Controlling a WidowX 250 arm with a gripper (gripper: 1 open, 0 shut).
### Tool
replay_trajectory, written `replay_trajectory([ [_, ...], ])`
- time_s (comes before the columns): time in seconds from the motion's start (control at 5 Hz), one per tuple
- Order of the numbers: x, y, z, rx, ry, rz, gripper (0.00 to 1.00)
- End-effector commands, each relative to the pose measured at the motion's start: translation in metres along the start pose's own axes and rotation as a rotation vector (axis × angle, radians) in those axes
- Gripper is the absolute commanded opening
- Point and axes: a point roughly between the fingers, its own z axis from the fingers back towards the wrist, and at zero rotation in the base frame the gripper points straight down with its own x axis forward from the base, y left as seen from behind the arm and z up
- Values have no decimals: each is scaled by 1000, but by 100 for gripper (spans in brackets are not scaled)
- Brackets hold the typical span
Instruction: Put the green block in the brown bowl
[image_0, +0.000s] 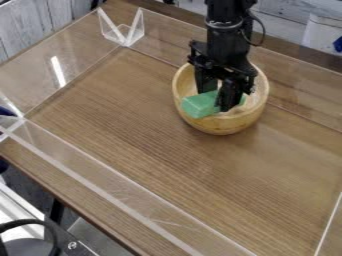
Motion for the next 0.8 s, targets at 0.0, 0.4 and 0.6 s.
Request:
replay_trajectory([
  [0.0,4,7,14,12,-40,19,100],
  [0.4,2,12,29,32,-65,37,100],
  [0.6,0,14,38,45,-79,43,100],
])
